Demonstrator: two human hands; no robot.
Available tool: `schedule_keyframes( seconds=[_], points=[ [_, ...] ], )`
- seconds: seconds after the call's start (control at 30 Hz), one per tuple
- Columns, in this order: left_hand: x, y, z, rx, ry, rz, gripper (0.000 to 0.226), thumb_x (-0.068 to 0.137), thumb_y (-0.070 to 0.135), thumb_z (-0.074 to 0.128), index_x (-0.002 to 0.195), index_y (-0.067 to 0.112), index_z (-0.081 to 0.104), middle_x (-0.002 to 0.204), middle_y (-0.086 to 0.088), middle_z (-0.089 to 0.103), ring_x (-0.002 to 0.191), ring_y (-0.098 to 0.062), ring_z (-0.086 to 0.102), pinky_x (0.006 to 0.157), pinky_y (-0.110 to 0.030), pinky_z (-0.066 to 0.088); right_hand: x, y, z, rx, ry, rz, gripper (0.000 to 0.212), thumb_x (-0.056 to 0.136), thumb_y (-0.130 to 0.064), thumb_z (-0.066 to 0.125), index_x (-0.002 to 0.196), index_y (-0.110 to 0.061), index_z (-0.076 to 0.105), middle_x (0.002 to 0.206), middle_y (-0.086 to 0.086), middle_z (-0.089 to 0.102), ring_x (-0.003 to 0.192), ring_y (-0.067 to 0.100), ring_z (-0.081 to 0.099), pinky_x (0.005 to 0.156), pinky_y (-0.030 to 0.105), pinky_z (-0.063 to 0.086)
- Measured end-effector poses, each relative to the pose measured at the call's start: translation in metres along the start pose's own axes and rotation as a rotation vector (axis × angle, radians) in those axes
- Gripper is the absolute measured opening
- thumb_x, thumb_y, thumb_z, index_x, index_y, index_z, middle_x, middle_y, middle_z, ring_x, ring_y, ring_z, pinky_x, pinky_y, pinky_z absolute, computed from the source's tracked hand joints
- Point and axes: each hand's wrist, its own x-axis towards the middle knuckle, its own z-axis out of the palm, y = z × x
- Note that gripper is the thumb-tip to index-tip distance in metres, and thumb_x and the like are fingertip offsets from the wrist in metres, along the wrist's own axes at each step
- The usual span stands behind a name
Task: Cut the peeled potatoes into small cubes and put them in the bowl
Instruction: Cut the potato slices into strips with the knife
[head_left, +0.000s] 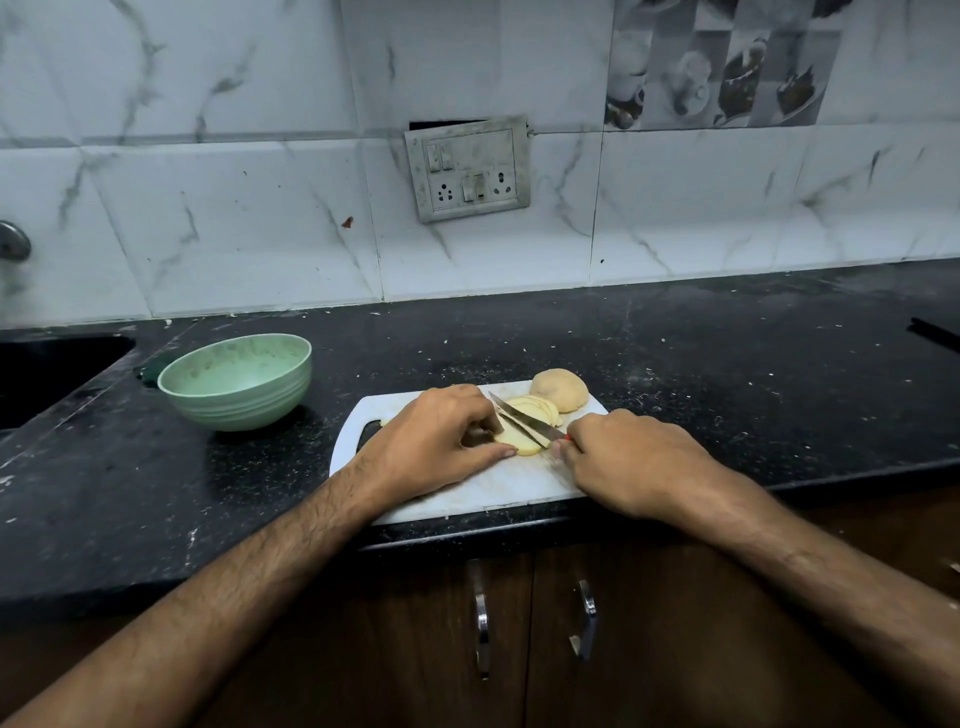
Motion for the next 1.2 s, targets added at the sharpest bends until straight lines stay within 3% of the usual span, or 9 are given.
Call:
schedule_keyframes(
  seconds=[0.17,0.33,0.43,0.73,0.9,1.2],
  points=[
    [-0.002,-0.002,0.0,-0.008,0.038,0.015,0.025,0.085,0.041,0.08,0.088,0.016,0.076,0.088,0.009,0.069,0.081,-0.006,0.064,0.07,-0.028,0.053,-0.006,-0.004,0.003,-0.045,-0.001,-0.028,0.033,0.104,-0.046,0.026,0.098,-0.024,0.049,0.112,0.005,0.062,0.083,0.024,0.046,0.073,0.036,0.037],
    [-0.003,-0.001,0.001,-0.004,0.051,0.026,0.022,0.085,0.038,0.08,0.088,0.016,0.079,0.086,0.008,0.071,0.08,-0.004,0.065,0.068,-0.026,0.053,-0.007,-0.009,0.004,-0.075,0.029,-0.052,0.033,0.104,-0.037,0.03,0.112,-0.019,0.055,0.119,0.007,0.062,0.105,0.029,0.058,0.074,0.036,0.035],
    [-0.003,-0.001,0.0,0.001,0.055,0.028,0.02,0.085,0.037,0.081,0.087,0.017,0.079,0.084,0.008,0.07,0.078,-0.003,0.064,0.066,-0.026,0.053,-0.009,-0.014,0.005,-0.104,0.049,-0.063,0.028,0.102,-0.032,0.034,0.114,-0.019,0.055,0.119,0.007,0.061,0.107,0.029,0.059,0.074,0.036,0.034],
    [-0.004,0.0,0.0,-0.012,0.064,0.023,0.021,0.084,0.039,0.081,0.087,0.018,0.079,0.082,0.01,0.069,0.075,-0.001,0.064,0.064,-0.025,0.053,-0.011,-0.017,0.008,-0.114,0.087,-0.072,0.028,0.103,-0.031,0.035,0.117,-0.017,0.054,0.116,0.007,0.06,0.102,0.027,0.058,0.073,0.036,0.034],
    [-0.004,-0.001,0.0,-0.029,0.06,0.023,0.02,0.084,0.037,0.081,0.086,0.017,0.08,0.082,0.01,0.07,0.076,-0.002,0.064,0.064,-0.029,0.054,-0.007,-0.016,0.004,-0.092,0.071,-0.066,0.026,0.102,-0.033,0.035,0.113,-0.019,0.054,0.114,0.005,0.061,0.085,0.023,0.048,0.073,0.036,0.035],
    [-0.004,-0.002,0.002,-0.013,0.056,0.027,0.021,0.086,0.038,0.08,0.084,0.017,0.079,0.082,0.009,0.07,0.076,-0.006,0.067,0.064,-0.035,0.056,0.013,-0.027,0.011,-0.088,0.048,-0.054,0.029,0.1,-0.03,0.038,0.119,-0.017,0.056,0.119,0.006,0.062,0.106,0.027,0.059,0.075,0.038,0.037]
  ],
)
